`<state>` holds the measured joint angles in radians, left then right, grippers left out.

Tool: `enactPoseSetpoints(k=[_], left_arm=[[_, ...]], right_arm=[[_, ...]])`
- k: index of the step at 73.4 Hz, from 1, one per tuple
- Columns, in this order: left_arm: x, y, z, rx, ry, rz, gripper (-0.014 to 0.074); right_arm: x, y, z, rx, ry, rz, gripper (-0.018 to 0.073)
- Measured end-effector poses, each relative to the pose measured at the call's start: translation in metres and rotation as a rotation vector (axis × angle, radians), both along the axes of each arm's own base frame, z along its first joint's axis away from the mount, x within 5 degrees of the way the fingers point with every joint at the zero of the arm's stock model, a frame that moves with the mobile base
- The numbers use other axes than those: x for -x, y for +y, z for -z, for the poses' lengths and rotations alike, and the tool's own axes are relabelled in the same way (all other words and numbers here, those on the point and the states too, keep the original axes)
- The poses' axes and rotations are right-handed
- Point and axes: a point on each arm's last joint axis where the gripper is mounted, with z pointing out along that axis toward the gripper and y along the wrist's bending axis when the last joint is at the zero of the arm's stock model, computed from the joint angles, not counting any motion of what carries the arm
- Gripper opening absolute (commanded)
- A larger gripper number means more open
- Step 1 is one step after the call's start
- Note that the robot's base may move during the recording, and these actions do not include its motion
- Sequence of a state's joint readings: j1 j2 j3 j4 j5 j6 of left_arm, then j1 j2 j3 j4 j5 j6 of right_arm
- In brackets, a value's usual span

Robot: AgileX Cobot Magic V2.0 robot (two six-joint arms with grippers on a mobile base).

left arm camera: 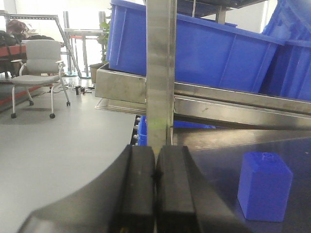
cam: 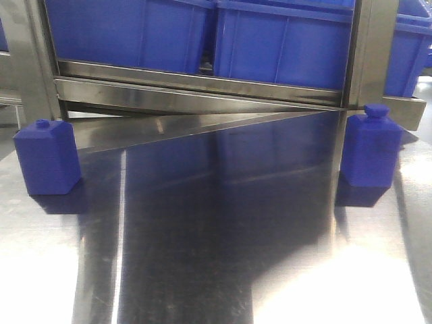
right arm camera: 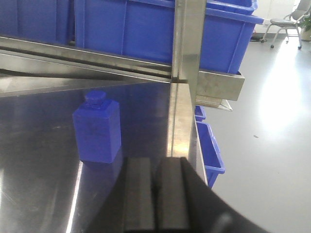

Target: Pick and sort blue part to right shelf

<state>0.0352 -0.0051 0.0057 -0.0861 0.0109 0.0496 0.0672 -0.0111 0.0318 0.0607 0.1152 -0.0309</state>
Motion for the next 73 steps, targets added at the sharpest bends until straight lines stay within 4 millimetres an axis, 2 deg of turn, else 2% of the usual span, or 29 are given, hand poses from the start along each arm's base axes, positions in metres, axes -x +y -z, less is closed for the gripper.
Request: enactPoseSetpoints(k=[32, 54, 62, 73], left_arm=[[0.000, 0.000, -0.001, 0.000, -0.011, -0.001, 0.0127], [0.002, 0.001, -0.013, -0.003, -0.104, -0.008, 0.0127], [0.006, 0.000, -0.038, -0.021, -0.059, 0.001, 0.0127], [0.004, -0.001, -0.088, -0.029, 0.008, 0.009, 0.0134]], right_arm=[[0.000, 0.000, 0.000, 0.000, 0.000, 0.000, 0.0088], [0.000, 0.000, 0.000, 0.000, 0.000, 0.000, 0.0088], [0.000, 0.000, 0.000, 0.000, 0.000, 0.000, 0.0088], [0.000, 0.000, 0.000, 0.000, 0.000, 0.000, 0.0088]])
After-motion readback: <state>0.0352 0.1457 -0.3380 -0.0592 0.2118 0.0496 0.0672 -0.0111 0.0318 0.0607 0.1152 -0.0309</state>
